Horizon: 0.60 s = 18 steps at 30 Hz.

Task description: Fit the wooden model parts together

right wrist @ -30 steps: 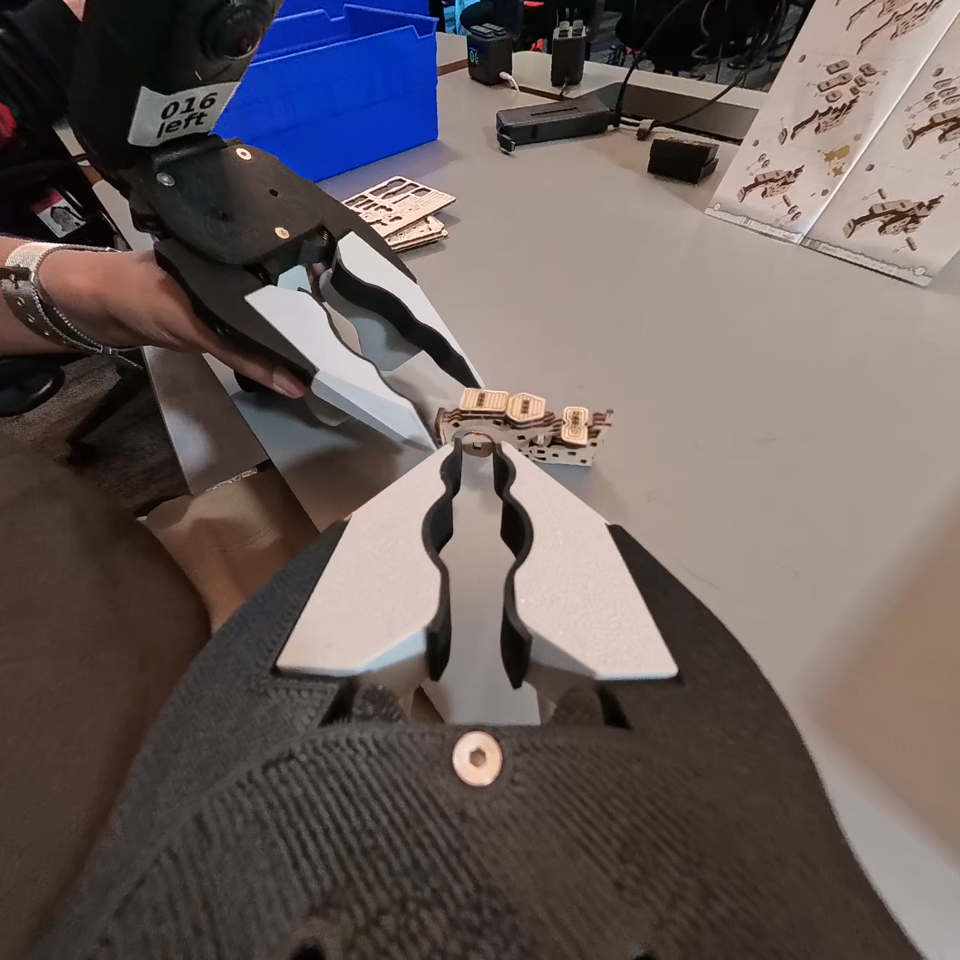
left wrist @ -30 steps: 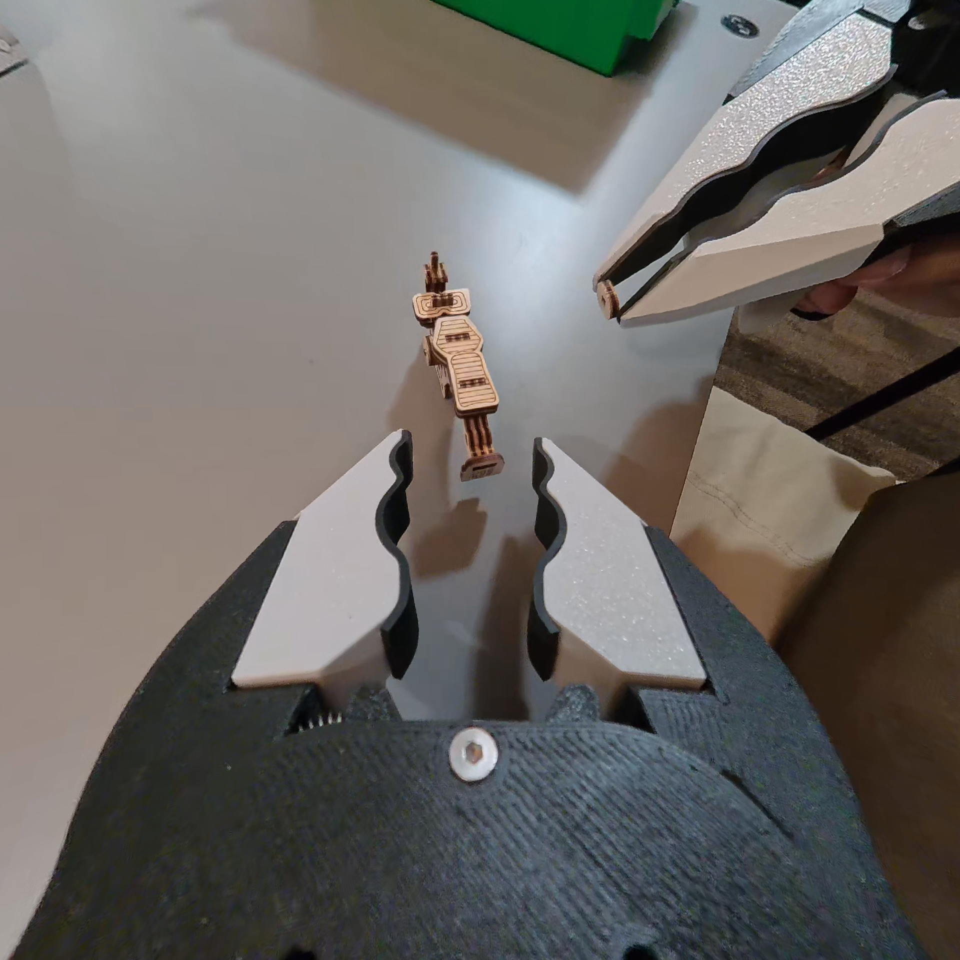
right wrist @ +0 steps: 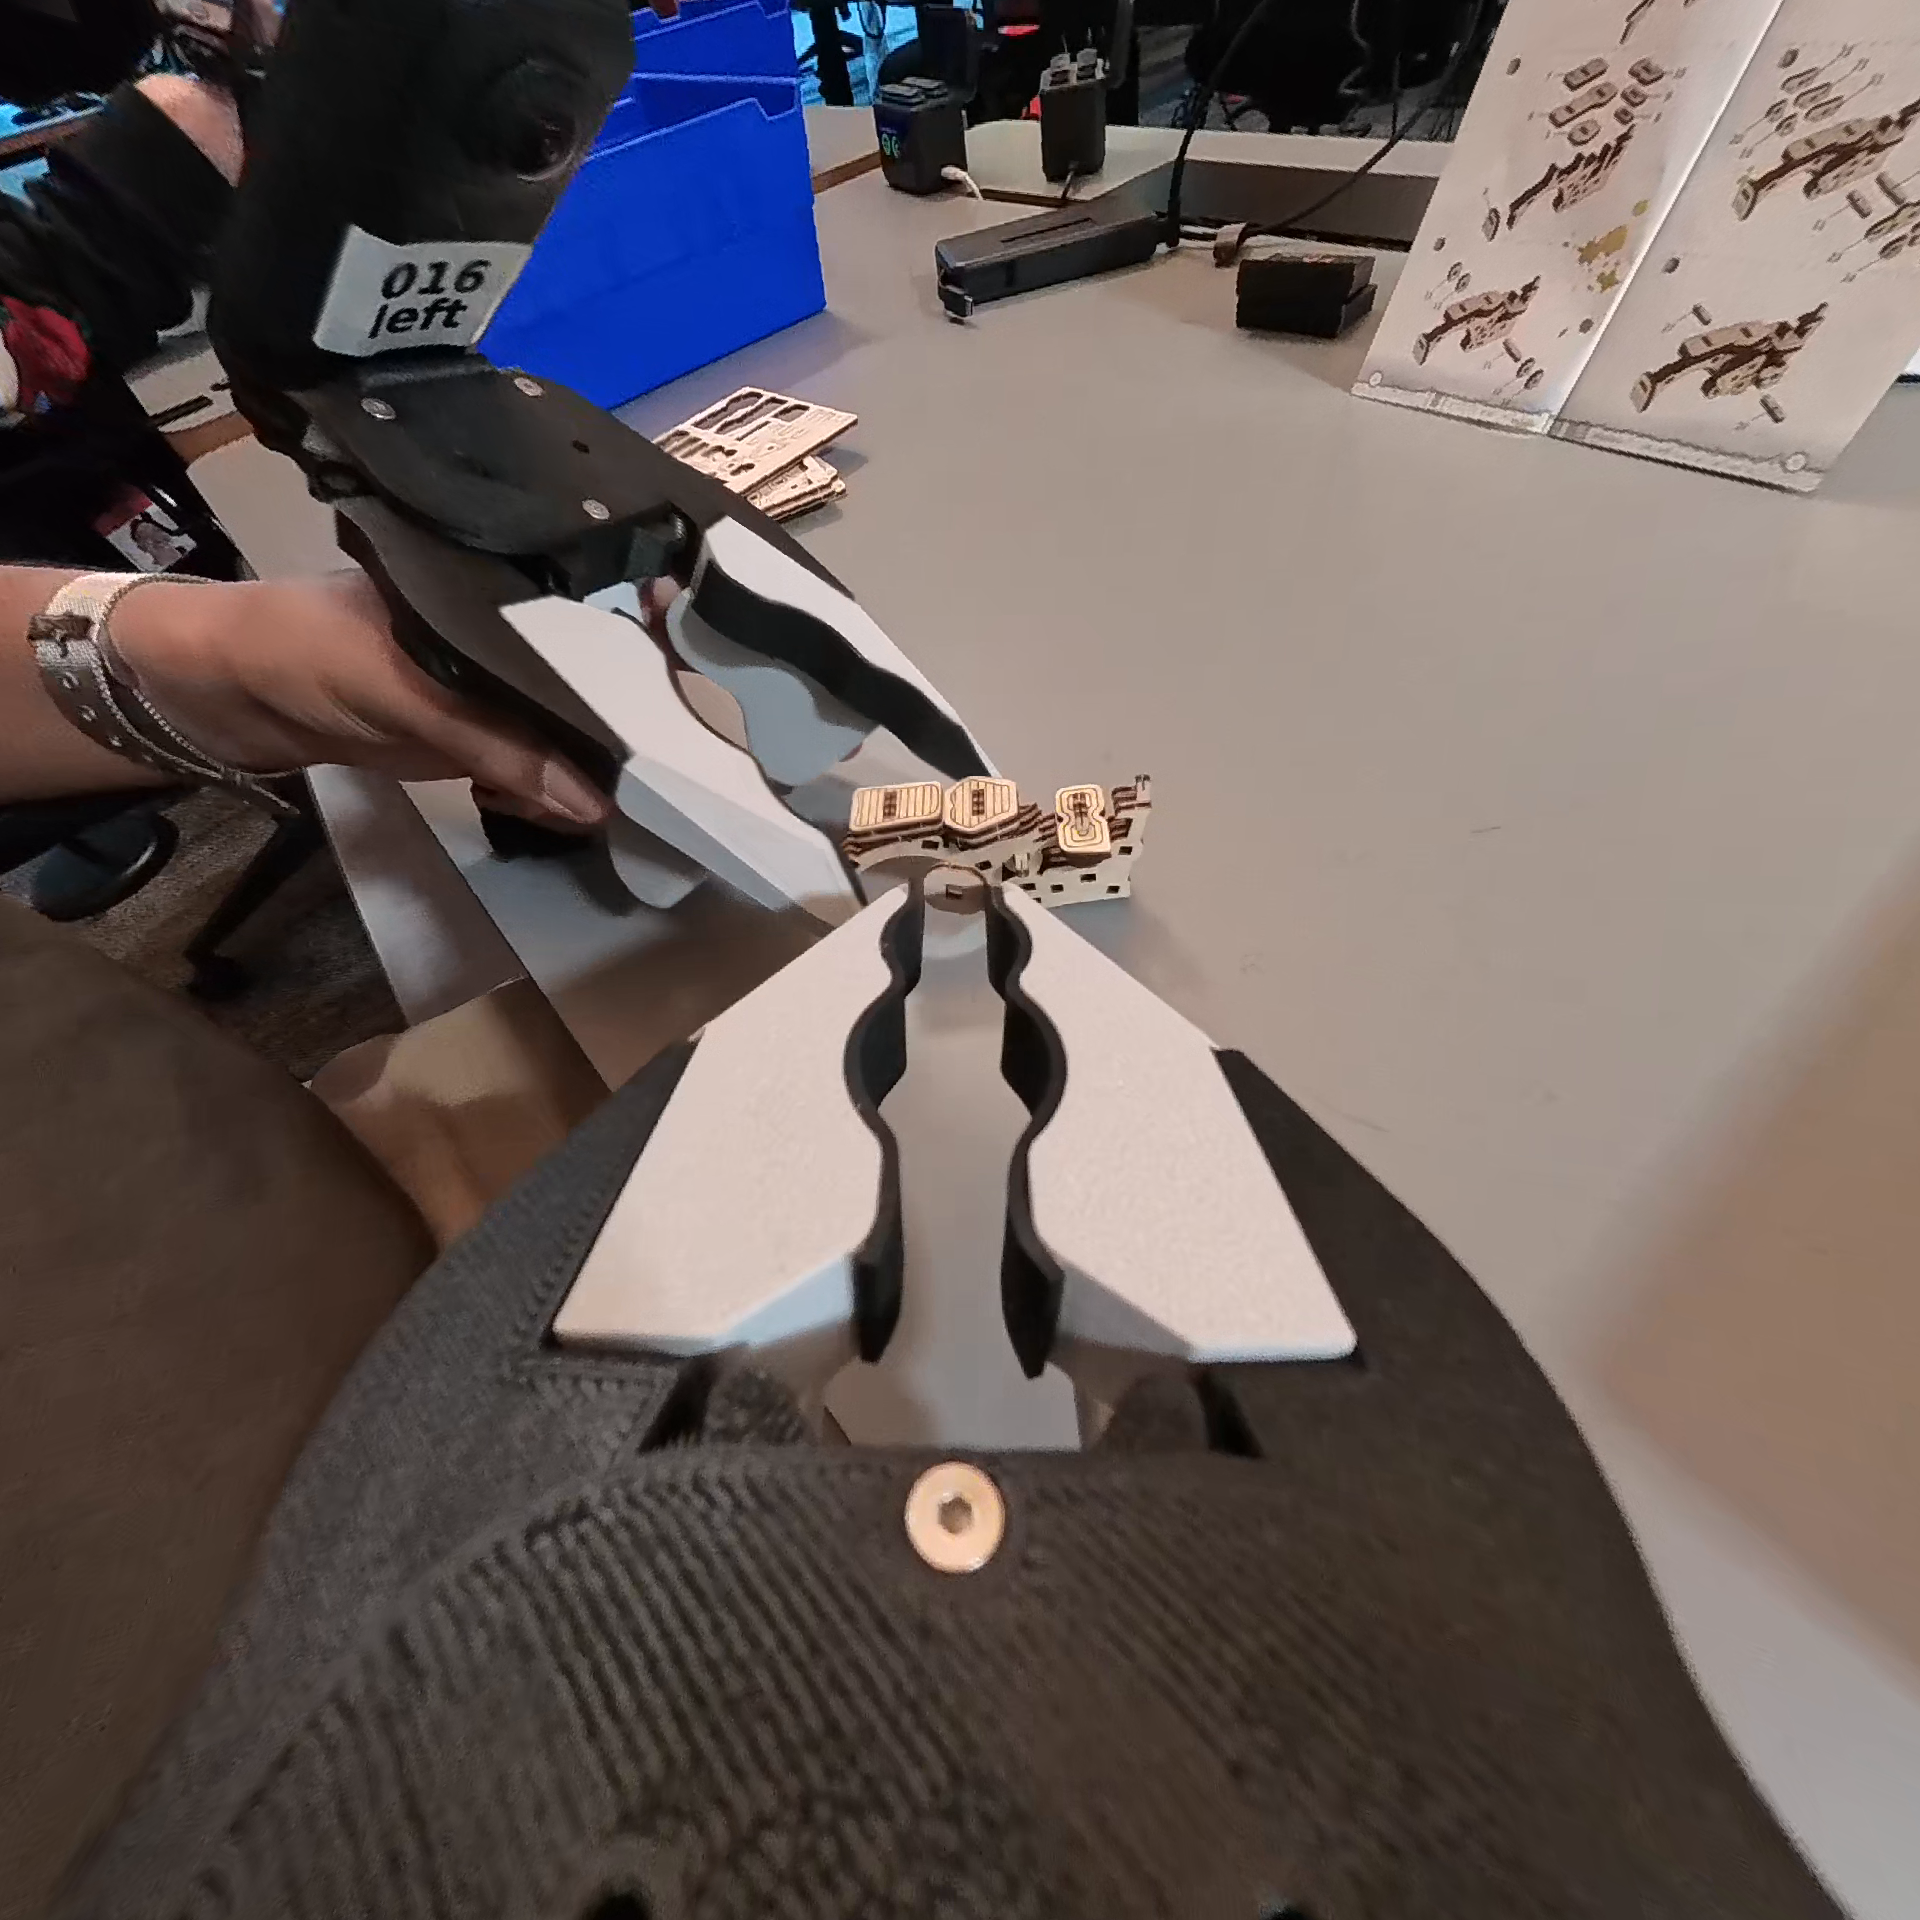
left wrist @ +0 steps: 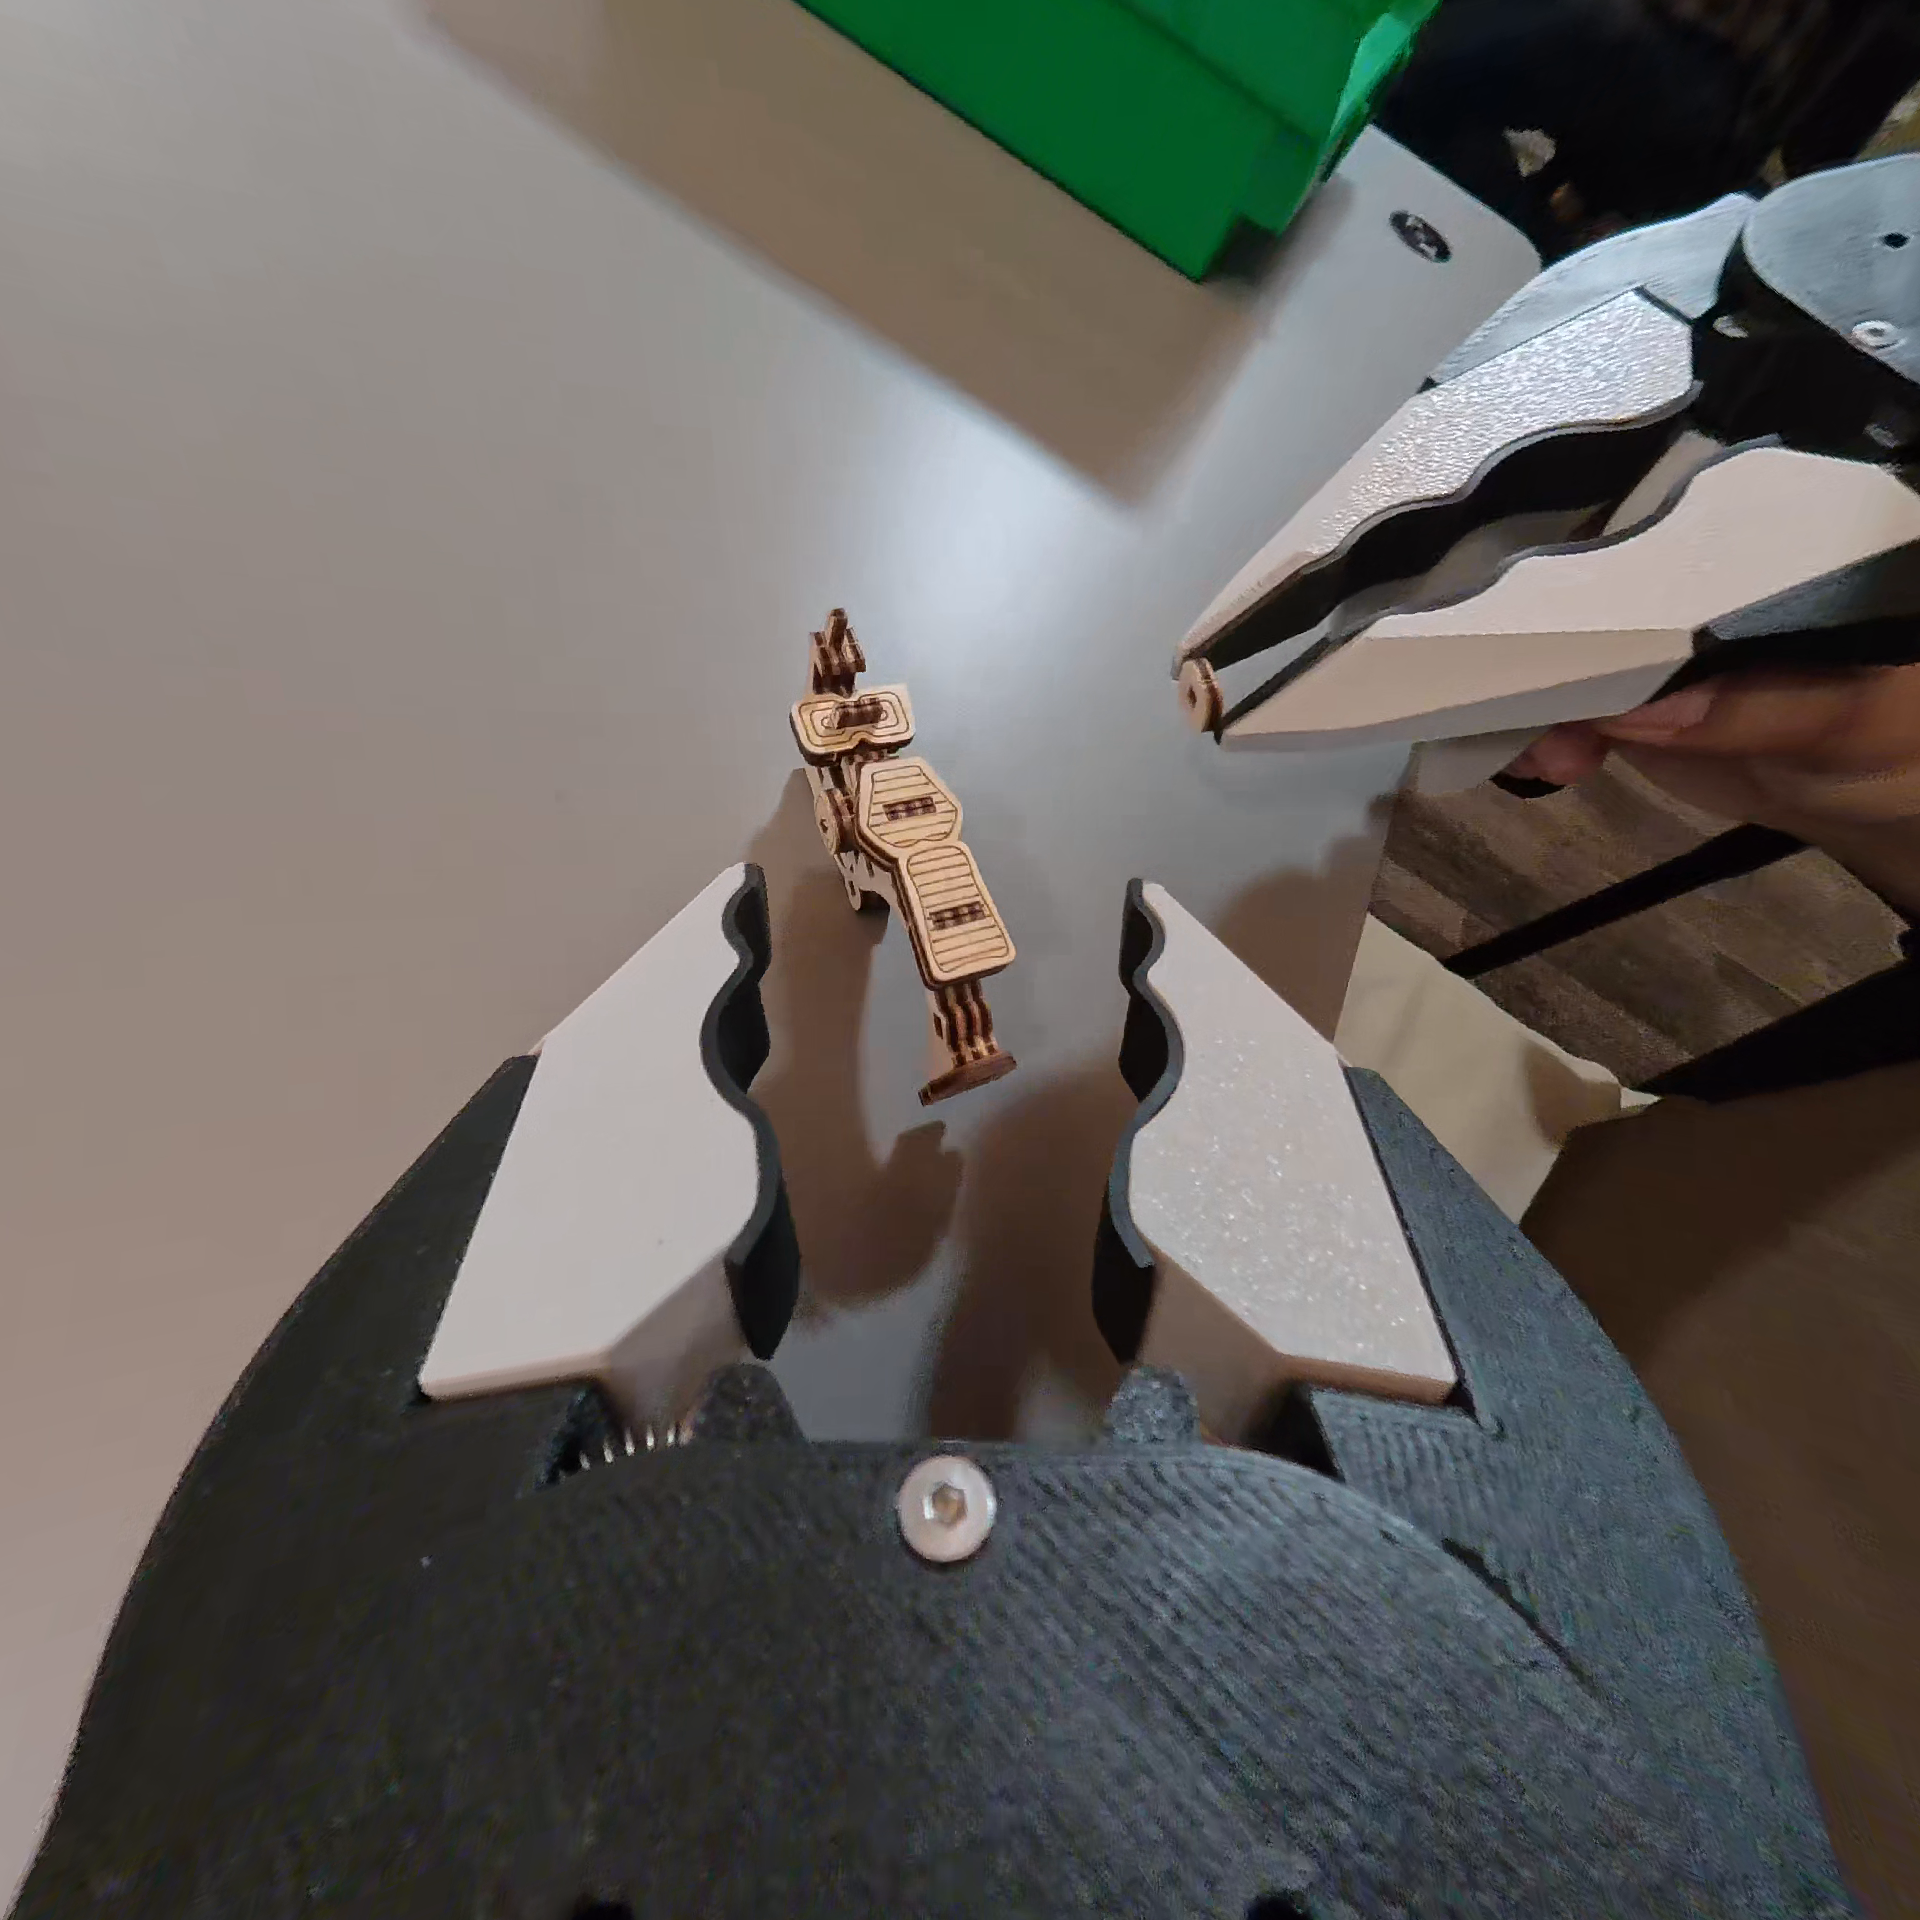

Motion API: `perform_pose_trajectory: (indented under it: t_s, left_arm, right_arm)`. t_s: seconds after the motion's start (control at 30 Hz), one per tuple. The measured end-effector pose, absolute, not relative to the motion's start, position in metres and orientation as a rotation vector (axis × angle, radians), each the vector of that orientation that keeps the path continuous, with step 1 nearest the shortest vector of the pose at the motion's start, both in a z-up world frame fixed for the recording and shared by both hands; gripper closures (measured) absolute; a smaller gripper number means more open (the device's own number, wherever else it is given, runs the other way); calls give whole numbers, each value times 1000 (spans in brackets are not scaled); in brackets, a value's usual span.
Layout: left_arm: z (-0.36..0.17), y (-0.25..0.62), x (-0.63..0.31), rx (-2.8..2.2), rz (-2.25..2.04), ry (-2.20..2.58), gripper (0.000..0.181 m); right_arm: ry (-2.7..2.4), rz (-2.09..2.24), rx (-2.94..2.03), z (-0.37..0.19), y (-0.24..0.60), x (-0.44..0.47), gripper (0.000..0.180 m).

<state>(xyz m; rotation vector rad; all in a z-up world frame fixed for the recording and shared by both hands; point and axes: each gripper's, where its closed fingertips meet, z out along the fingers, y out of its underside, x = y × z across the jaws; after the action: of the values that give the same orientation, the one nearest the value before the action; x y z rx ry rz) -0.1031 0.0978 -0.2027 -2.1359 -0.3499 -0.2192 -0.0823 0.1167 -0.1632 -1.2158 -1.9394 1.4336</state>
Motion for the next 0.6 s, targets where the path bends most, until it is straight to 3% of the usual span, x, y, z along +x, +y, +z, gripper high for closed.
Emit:
perform_pose_trajectory:
  t_s: [0.2,0.37,0.6]
  left_arm:
    - [-211,108,-98,-2197,-247,-335,117]
    - [-210,108,-108,-2185,-186,-362,139]
    - [-204,106,-111,-2135,-190,-383,145]
  right_arm:
    - [-1940,1435,-1213,-163,116,-82,169]
    - [-1932,1435,-1210,-161,117,-81,169]
    - [-1941,1433,-1205,-162,116,-80,169]
